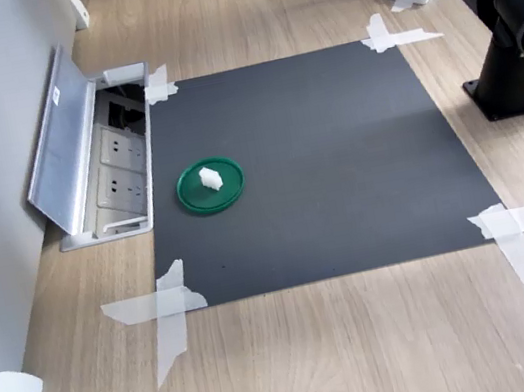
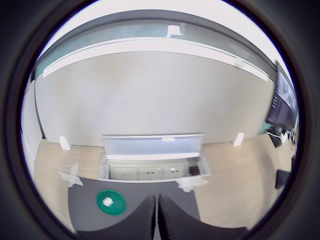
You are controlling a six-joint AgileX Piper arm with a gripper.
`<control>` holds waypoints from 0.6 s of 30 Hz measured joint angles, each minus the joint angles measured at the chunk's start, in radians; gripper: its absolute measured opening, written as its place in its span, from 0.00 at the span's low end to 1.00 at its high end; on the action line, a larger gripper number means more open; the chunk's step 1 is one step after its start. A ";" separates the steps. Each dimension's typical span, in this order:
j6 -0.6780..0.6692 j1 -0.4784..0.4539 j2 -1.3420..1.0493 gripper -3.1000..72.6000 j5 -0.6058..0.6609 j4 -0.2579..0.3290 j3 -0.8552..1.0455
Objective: Grasp a white terminal and put it on the green lid.
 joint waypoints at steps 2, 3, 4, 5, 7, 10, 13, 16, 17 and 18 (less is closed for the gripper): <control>0.001 -0.026 -0.081 0.03 -0.048 0.000 0.099; 0.001 -0.035 -0.112 0.03 -0.065 0.000 0.138; 0.001 -0.045 -0.152 0.03 -0.085 0.000 0.186; 0.001 -0.055 -0.191 0.03 -0.101 0.001 0.233; 0.001 -0.066 -0.262 0.03 -0.133 0.006 0.329; 0.004 -0.070 -0.370 0.03 -0.172 0.010 0.462; 0.006 -0.072 -0.440 0.03 -0.212 0.010 0.581; 0.007 -0.072 -0.473 0.03 -0.283 0.007 0.689; 0.007 -0.072 -0.480 0.03 -0.303 0.001 0.719; 0.007 -0.072 -0.490 0.03 -0.318 -0.004 0.745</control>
